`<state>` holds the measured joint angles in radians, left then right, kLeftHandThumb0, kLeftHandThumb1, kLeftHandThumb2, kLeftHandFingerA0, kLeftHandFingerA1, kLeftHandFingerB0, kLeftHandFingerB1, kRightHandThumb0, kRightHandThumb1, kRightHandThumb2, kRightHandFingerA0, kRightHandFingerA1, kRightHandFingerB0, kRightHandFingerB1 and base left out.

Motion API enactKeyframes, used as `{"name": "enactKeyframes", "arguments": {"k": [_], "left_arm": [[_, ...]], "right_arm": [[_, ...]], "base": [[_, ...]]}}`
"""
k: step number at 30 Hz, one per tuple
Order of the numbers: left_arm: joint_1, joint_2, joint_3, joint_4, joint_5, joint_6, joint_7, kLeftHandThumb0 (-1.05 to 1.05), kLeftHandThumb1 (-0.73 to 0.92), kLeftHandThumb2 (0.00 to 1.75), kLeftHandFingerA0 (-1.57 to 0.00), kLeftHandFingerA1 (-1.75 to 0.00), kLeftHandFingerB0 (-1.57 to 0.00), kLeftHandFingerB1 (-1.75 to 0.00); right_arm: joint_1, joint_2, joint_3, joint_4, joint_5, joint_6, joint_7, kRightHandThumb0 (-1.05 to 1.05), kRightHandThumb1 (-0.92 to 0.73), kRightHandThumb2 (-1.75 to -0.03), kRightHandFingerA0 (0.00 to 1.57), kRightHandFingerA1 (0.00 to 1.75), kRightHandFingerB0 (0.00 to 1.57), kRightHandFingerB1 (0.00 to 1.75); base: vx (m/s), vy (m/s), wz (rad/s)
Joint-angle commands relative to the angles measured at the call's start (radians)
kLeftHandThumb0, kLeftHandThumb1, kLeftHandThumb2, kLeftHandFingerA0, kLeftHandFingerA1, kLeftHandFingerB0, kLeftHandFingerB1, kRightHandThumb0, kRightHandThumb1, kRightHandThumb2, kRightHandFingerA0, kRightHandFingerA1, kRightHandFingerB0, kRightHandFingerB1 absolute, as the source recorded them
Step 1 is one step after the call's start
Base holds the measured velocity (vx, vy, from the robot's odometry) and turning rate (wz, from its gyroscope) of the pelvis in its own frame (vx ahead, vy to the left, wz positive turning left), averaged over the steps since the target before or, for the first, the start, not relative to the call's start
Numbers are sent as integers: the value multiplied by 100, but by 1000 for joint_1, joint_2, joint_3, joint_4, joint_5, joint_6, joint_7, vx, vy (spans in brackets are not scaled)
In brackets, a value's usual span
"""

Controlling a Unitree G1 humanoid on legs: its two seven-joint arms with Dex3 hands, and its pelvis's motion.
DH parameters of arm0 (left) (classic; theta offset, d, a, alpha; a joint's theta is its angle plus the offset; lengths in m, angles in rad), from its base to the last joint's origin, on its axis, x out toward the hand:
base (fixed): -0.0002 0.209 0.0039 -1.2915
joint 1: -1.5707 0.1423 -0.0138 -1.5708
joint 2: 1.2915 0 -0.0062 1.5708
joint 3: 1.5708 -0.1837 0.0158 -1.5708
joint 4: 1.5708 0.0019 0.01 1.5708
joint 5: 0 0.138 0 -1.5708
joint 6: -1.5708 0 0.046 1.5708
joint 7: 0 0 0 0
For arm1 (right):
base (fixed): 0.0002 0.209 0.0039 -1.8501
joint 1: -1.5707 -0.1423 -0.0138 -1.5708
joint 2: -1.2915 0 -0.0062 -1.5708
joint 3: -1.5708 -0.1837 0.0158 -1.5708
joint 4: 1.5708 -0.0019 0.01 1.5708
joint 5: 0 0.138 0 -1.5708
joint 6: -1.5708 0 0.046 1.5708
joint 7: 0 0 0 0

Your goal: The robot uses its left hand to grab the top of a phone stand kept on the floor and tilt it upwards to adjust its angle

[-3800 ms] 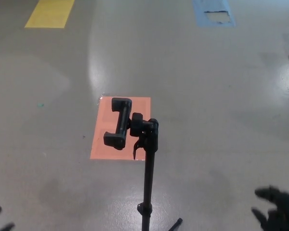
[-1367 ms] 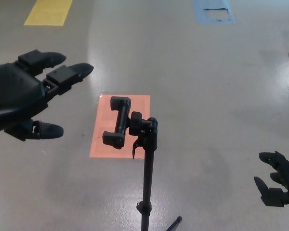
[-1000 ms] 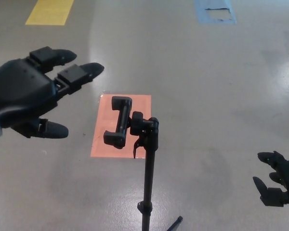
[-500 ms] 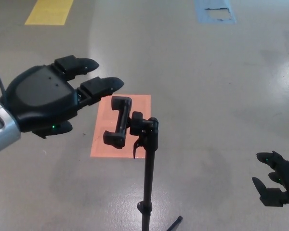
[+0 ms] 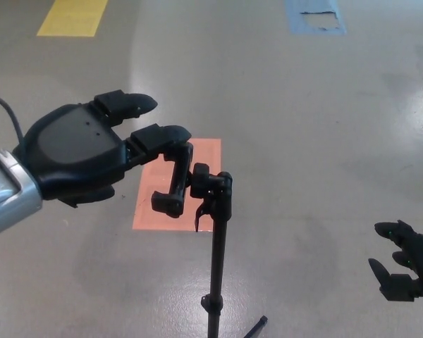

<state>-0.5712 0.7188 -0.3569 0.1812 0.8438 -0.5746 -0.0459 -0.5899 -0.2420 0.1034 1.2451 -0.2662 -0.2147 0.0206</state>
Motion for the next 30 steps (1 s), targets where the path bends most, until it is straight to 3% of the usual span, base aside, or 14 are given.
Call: {"name": "enactKeyframes", "arguments": {"k": [1,6,7,8,28,29,30], "left_arm": [[5,0,0,-11,24,21,-26,-15,51,67,-8,-21,-6,-21],[5,-5,4,-12,17,22,-35,-17,47,68,-6,-23,-2,-24],[5,-7,5,-11,15,23,-37,-14,54,56,-5,-25,-2,-28],[5,-9,3,-8,23,25,-34,-15,46,67,-7,-22,-2,-22],[12,-17,-5,10,56,39,-31,-30,38,65,-4,-25,0,-22],[12,-18,-6,11,56,41,-32,-29,37,65,-4,-25,0,-23],[14,-20,-6,12,56,43,-33,-26,43,55,-4,-24,0,-24]], "right_arm": [[-9,-16,0,4,2,17,8,-33,-60,-111,0,47,0,46],[-14,-16,5,3,-2,26,14,-33,-59,-111,0,47,0,46],[-17,-16,7,3,-4,27,12,-33,-60,-111,0,47,0,47],[-18,-15,6,5,-2,28,15,-33,-60,-111,1,48,0,46],[-27,-20,25,1,-10,50,38,-32,-60,-111,1,48,1,46],[-26,-21,25,-1,-8,51,39,-60,-84,-67,17,32,20,30],[-26,-20,23,-2,-5,52,42,-32,-59,-111,1,48,1,46]], "base": [[0,0,0],[0,0,0],[0,0,0],[0,0,0],[0,0,0],[0,0,0],[0,0,0]]}}
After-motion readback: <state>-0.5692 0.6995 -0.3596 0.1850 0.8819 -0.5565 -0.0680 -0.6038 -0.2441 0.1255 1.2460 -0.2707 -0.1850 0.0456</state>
